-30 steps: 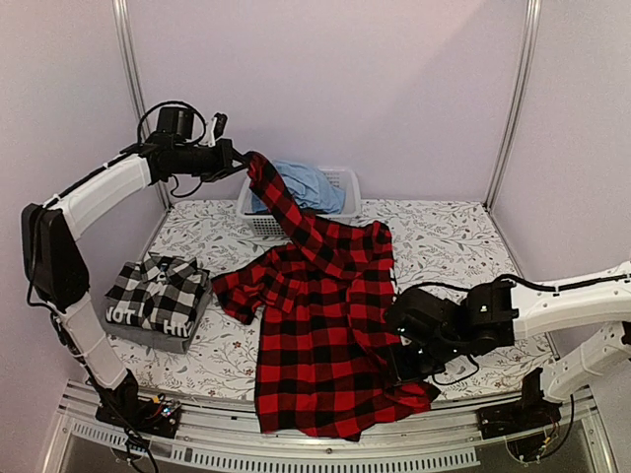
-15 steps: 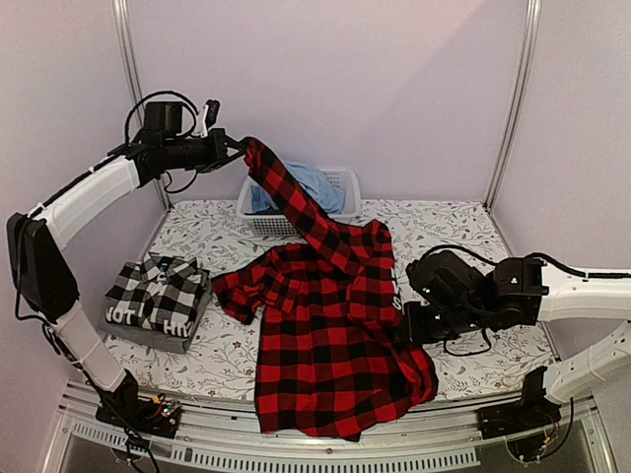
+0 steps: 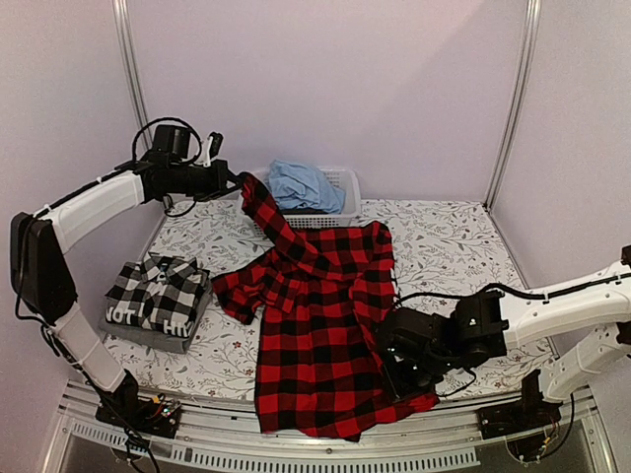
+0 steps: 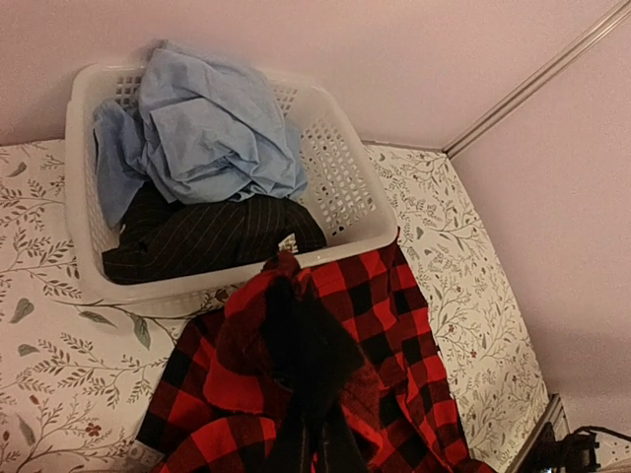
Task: Fold and stack the long sleeve shirts
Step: Fold the flattened shirt at the center of the board.
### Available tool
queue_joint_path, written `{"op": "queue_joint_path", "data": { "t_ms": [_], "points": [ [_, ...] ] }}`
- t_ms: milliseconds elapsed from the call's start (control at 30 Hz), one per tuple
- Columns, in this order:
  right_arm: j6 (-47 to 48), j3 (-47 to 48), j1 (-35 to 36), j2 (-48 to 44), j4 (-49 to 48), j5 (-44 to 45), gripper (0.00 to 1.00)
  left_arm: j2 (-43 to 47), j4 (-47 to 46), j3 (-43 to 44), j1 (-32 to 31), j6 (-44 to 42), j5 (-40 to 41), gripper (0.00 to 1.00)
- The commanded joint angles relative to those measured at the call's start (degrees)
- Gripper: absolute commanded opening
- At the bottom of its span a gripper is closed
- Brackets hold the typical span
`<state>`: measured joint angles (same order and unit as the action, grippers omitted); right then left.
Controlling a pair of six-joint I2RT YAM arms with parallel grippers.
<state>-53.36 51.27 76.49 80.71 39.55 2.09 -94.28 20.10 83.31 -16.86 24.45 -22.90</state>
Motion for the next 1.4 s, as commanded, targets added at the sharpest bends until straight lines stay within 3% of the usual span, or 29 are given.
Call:
{"op": "queue_joint_path", "data": {
  "t_ms": [0, 167, 533, 600, 700, 800, 867, 1033, 1167, 1367],
  "points": [
    [-2.9, -3.5, 0.8, -6.5, 4.3, -3.0, 0.00, 2.3, 1.7, -0.2, -0.1, -2.0, 3.5, 0.00],
    [-4.0, -5.0, 1.0, -11.1, 3.1, -5.2, 0.00, 0.4, 2.0, -0.1, -0.1, -1.3, 3.2, 0.00],
    [0.2, -3.1, 1.1, 0.2, -9.0, -8.9, 0.00, 1.7, 2.9, -3.5, -0.1, -1.5, 6.0, 0.00],
    [0.5, -3.0, 1.1, 2.1, -8.7, -9.5, 0.08, 2.1, 2.8, -4.5, 0.0, -1.6, 6.0, 0.00],
    [0.1, -1.9, 1.1, 1.9, -6.5, -7.0, 0.32, 2.8, 2.8, -6.2, -0.1, -1.7, 5.9, 0.00],
    [-0.4, -0.6, 0.9, -2.8, -2.7, -1.7, 0.53, 3.5, 2.8, -7.2, -0.3, -2.0, 6.3, 0.04],
    [-0.8, 0.1, -0.2, -5.9, 0.4, 2.2, 0.62, 4.1, 3.4, -7.6, -0.5, -2.2, 6.8, 0.06],
    [-2.4, -2.5, -8.5, -12.0, 3.6, 6.3, 0.66, 7.7, 4.4, -9.7, -2.5, -3.0, 10.8, 0.20],
    [0.5, -4.5, -17.7, -13.0, -0.7, 7.3, 0.63, 10.9, 4.0, -11.2, -5.8, -3.8, 12.5, 0.17],
    [8.1, -7.5, -28.3, -7.6, -13.0, 2.2, 0.62, 9.1, -1.3, -13.4, -14.5, 0.8, 8.2, 0.17]
  ]
}}
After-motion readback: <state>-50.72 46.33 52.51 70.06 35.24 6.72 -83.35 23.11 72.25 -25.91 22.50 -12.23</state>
